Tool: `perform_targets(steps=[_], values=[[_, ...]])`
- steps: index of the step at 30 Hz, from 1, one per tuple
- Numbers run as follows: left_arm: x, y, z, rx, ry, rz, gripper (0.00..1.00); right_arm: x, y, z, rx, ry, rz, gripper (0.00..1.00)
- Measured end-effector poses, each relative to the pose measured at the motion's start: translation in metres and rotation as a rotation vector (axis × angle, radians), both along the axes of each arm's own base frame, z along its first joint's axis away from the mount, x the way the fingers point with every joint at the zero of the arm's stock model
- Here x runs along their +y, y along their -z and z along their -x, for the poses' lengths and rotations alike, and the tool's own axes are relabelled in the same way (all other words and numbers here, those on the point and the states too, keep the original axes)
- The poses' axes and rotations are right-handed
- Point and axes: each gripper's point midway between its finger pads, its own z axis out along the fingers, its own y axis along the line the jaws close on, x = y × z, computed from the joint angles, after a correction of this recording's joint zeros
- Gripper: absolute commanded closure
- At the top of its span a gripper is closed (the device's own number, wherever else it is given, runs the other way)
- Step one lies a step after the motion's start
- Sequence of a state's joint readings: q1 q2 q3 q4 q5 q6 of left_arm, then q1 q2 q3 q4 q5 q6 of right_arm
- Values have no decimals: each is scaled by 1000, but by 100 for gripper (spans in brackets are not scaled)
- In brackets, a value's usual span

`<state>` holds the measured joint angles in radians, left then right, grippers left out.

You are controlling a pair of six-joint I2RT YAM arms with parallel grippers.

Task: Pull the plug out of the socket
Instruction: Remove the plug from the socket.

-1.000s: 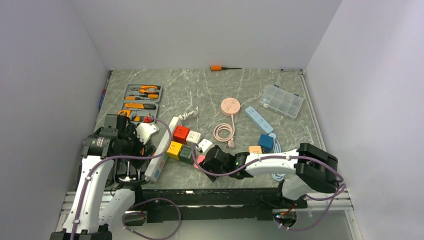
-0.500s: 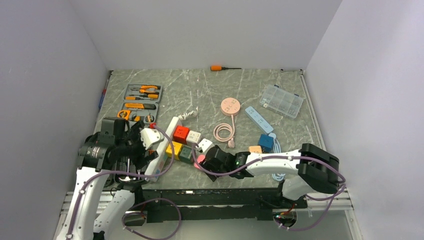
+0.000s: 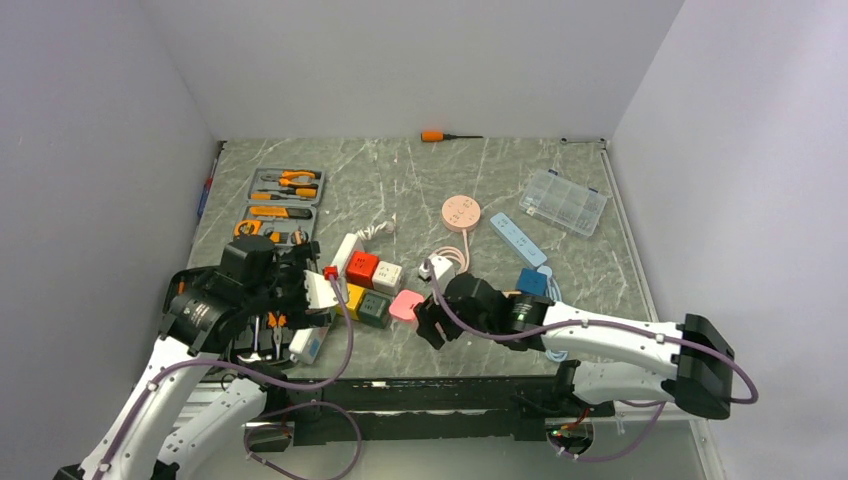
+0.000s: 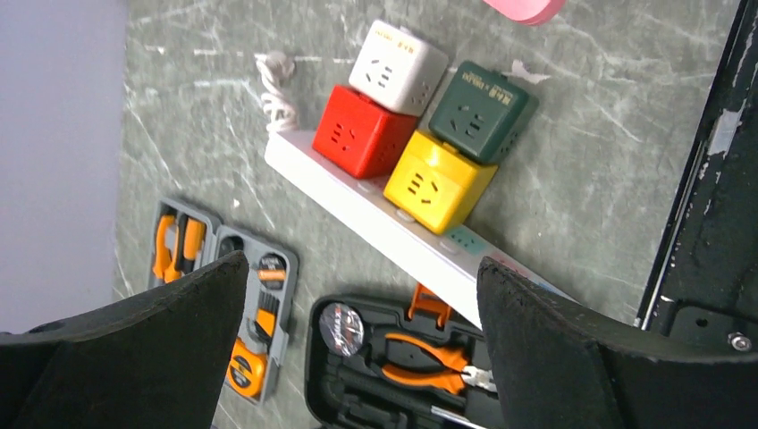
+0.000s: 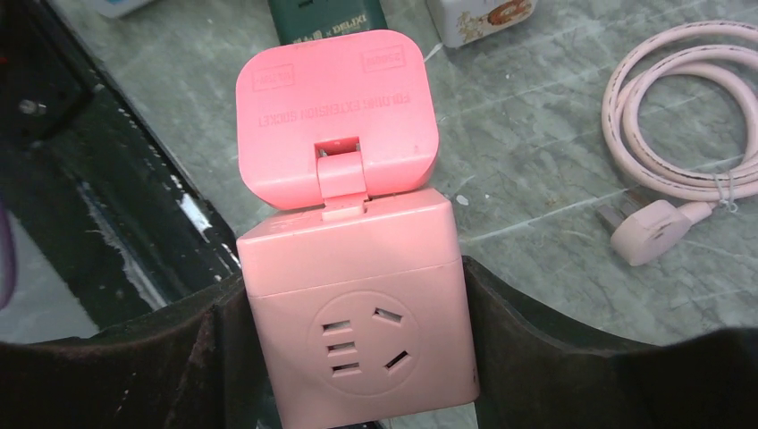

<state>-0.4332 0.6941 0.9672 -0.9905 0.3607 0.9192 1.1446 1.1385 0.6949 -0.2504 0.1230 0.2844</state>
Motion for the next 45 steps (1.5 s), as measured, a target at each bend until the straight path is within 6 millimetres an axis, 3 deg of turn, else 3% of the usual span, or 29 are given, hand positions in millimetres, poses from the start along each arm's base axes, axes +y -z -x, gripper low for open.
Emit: perform_targets(steps=[8, 15, 29, 38, 45], values=[[-25, -8, 0, -52, 108, 7, 1, -8, -44, -13, 23, 20, -143, 100], [-35, -8, -2, -87, 165, -23, 1, 2, -68, -10, 50, -29, -216, 100], [-41, -2, -1, -98, 200, -29, 0, 25, -84, -5, 109, -102, -271, 100], [-51, -8, -18, -140, 195, -61, 1, 42, -90, -16, 152, -110, -293, 100], [-56, -15, -20, -181, 228, -73, 1, 53, -102, -25, 192, -120, -321, 100]])
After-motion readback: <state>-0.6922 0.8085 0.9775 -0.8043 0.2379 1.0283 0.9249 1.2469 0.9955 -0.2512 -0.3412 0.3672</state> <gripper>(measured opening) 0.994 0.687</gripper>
